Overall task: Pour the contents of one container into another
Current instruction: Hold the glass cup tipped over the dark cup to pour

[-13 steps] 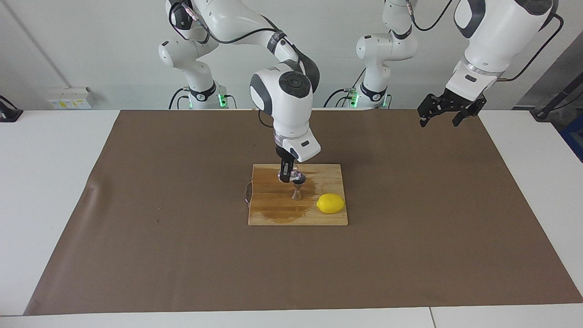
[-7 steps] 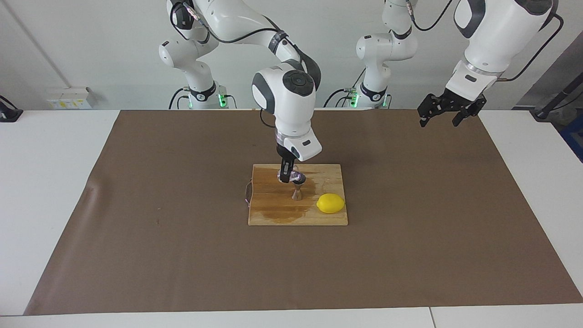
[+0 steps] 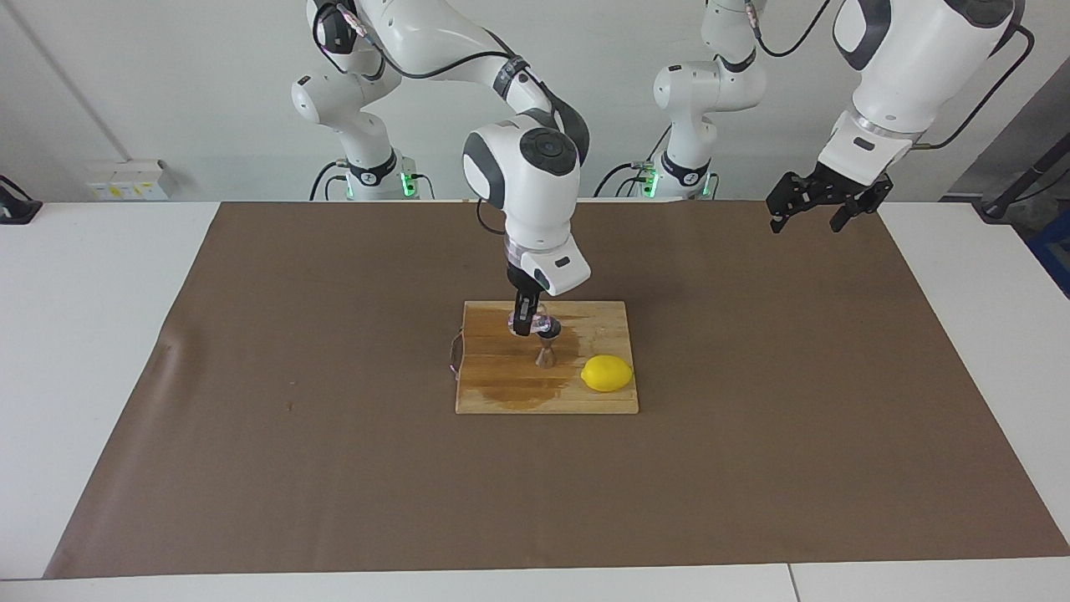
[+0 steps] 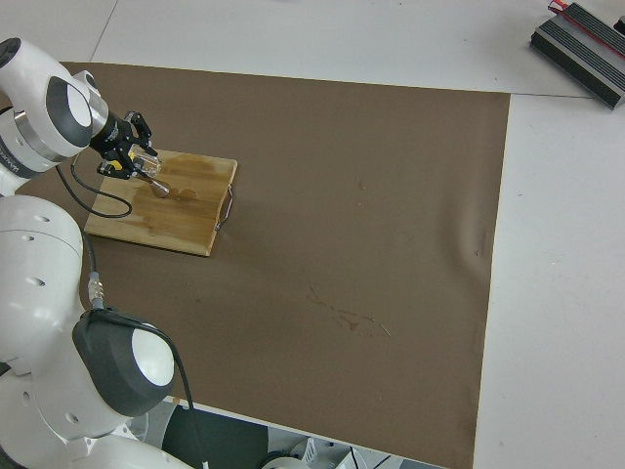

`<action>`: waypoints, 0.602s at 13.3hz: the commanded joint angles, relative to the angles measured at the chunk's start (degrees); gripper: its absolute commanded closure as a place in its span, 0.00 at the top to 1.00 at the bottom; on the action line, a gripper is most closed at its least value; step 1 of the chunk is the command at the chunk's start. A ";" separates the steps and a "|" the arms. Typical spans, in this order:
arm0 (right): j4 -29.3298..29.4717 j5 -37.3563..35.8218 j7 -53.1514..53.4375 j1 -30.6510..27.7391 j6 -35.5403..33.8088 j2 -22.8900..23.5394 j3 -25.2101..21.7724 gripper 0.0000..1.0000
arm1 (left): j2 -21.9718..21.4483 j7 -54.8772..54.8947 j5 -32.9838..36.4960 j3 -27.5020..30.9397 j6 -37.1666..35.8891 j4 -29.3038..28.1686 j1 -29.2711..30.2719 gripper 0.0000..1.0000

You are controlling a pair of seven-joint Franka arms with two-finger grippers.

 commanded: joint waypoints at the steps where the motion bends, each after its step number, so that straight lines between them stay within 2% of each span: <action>1: 1.69 -1.19 1.65 1.93 -1.48 1.15 -2.11 0.00 | -0.92 -0.50 0.93 0.18 -0.42 -0.68 -0.22 1.00; 8: 1.69 -1.46 2.09 2.28 -1.48 1.59 -2.38 0.00 | -1.01 -0.50 0.93 0.18 -0.42 -0.68 -0.22 1.00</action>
